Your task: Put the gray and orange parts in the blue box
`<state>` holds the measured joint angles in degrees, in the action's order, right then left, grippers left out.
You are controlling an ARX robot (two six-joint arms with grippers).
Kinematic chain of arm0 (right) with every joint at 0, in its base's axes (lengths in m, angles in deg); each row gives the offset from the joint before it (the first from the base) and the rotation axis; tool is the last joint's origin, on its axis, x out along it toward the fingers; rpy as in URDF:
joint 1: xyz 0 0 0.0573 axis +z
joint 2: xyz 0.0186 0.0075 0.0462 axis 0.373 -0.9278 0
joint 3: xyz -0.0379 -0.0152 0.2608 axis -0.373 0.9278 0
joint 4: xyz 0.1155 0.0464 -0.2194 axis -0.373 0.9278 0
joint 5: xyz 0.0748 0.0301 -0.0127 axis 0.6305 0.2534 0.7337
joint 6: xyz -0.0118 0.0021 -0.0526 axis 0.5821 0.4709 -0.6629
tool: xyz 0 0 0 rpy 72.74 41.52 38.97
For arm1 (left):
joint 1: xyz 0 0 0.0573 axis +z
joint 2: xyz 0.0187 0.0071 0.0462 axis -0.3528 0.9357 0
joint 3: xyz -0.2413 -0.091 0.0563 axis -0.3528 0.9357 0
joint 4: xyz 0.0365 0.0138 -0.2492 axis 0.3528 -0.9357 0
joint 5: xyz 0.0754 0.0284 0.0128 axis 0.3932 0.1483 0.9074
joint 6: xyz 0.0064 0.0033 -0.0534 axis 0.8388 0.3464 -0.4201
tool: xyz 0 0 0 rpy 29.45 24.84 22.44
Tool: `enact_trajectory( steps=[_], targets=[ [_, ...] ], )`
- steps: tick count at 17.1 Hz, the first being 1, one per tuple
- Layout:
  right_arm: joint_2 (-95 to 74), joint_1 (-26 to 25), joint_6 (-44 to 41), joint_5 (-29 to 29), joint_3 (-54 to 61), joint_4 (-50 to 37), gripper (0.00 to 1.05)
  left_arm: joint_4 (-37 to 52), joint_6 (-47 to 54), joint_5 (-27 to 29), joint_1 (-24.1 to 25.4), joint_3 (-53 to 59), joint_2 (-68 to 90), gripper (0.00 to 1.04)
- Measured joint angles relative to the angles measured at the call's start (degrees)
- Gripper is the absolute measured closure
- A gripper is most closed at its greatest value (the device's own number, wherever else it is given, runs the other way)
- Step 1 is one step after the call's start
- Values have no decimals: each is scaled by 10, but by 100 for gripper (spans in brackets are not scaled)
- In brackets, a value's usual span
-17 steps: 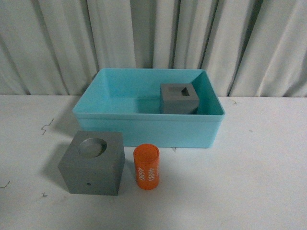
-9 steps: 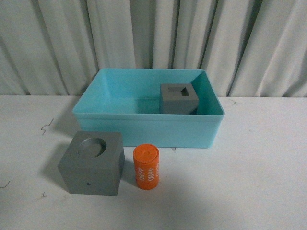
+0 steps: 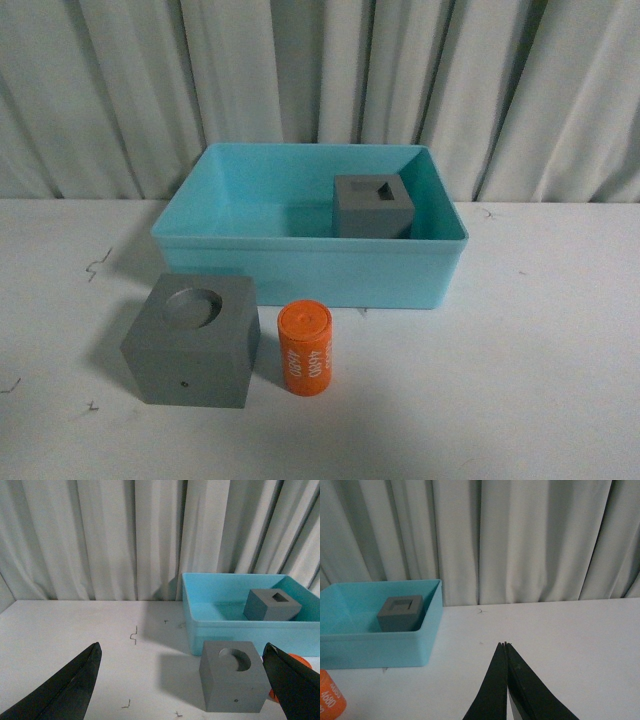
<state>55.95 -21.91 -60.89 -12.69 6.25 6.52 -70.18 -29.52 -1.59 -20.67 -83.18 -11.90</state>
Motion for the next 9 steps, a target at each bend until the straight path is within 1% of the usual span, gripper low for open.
enact_trajectory(
  steps=[9],
  targets=[
    [126,0,0,0,0,123,103,0,0,0,0,0,0,7]
  ],
)
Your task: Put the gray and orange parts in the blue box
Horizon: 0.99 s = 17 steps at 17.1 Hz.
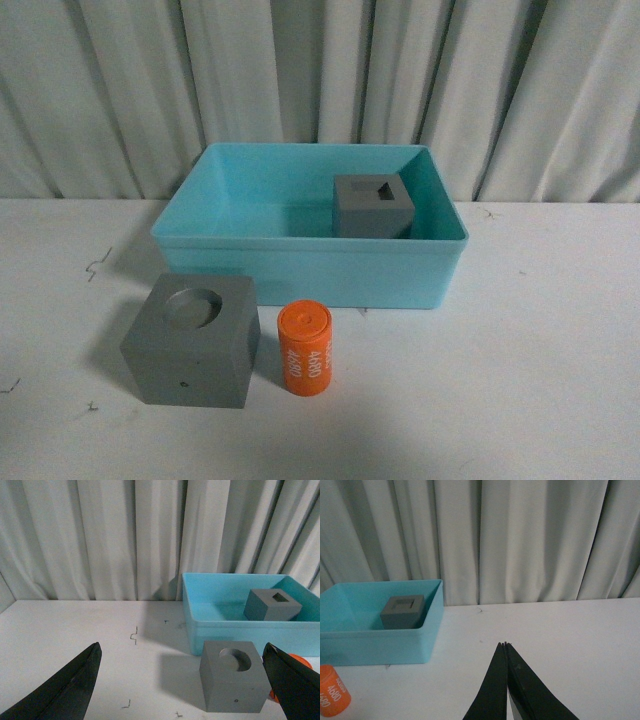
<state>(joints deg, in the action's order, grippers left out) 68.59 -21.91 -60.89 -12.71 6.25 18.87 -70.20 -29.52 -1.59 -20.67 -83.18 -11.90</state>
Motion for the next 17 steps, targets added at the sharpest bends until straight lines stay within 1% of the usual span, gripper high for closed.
enact_trajectory(
  steps=[3,4,5,8,9,14,15,16,17],
  targets=[
    [27,0,0,0,0,27,103,0,0,0,0,0,0,7],
    [68,0,0,0,0,92,103,0,0,0,0,0,0,7],
    [118,0,0,0,0,127,103,0,0,0,0,0,0,7],
    [123,0,0,0,0,126,103,0,0,0,0,0,0,7],
    [124,0,0,0,0,127,99,0,0,0,0,0,0,7],
    [124,0,0,0,0,127,39,0,0,0,0,0,0,7],
    [123,0,0,0,0,127,26,-96,-21,-3,0,-31,27,7],
    [123,0,0,0,0,127,16,-179,-64,-6,-7,-95,158,7],
    [124,0,0,0,0,127,4,-132,-80,3,-30,-158,300,7]
  ],
)
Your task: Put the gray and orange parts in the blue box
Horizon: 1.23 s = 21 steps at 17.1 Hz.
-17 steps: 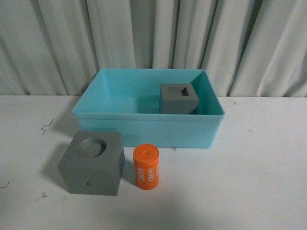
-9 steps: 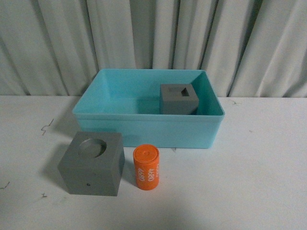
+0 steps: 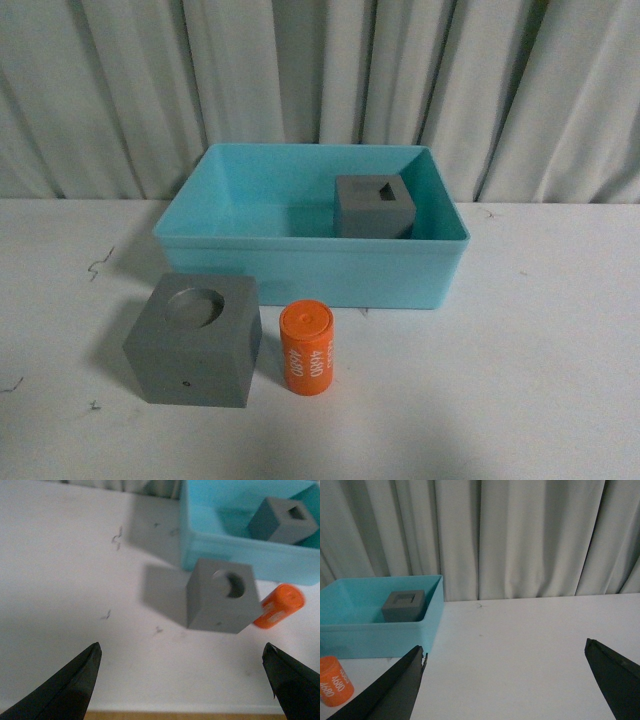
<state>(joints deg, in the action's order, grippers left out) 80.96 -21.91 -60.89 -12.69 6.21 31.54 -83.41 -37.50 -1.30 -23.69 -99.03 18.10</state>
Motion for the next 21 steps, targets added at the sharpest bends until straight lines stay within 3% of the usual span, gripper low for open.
enact_trajectory(
  steps=[2,4,12,21],
  targets=[
    [0,0,0,0,0,0,7,103,7,1,-40,-78,154,7],
    [0,0,0,0,0,0,6,209,35,37,-89,-151,407,7],
    [0,0,0,0,0,0,6,266,61,56,-108,-226,599,7],
    [0,0,0,0,0,0,6,285,63,75,-119,-265,700,7]
  ],
)
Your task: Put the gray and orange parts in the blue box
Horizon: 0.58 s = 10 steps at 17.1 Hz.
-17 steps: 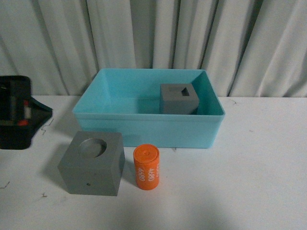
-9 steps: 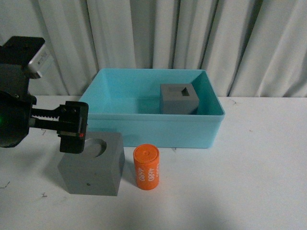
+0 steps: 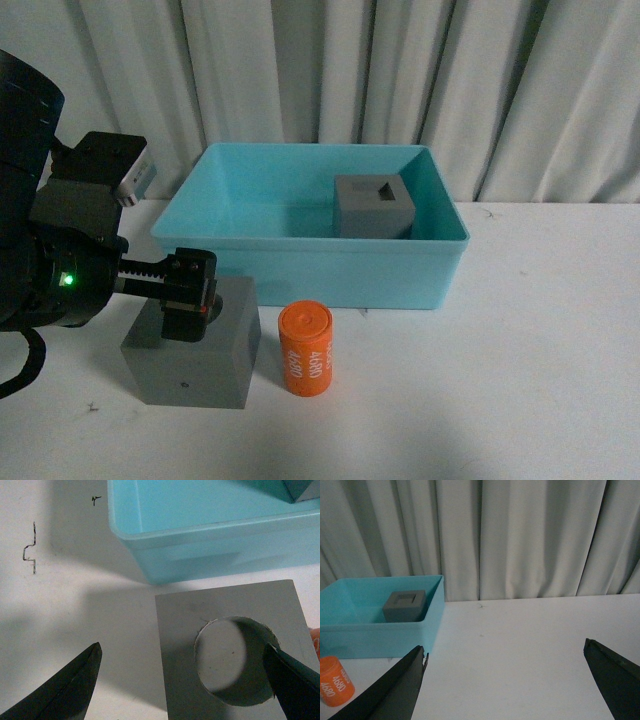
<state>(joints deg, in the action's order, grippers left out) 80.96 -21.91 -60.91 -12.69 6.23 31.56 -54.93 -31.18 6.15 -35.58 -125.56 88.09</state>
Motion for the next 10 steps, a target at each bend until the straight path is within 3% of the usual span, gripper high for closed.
enact_trajectory(
  steps=[10],
  targets=[
    [0,0,0,0,0,0,6,24,14,12,-2,-27,68,7]
  ],
)
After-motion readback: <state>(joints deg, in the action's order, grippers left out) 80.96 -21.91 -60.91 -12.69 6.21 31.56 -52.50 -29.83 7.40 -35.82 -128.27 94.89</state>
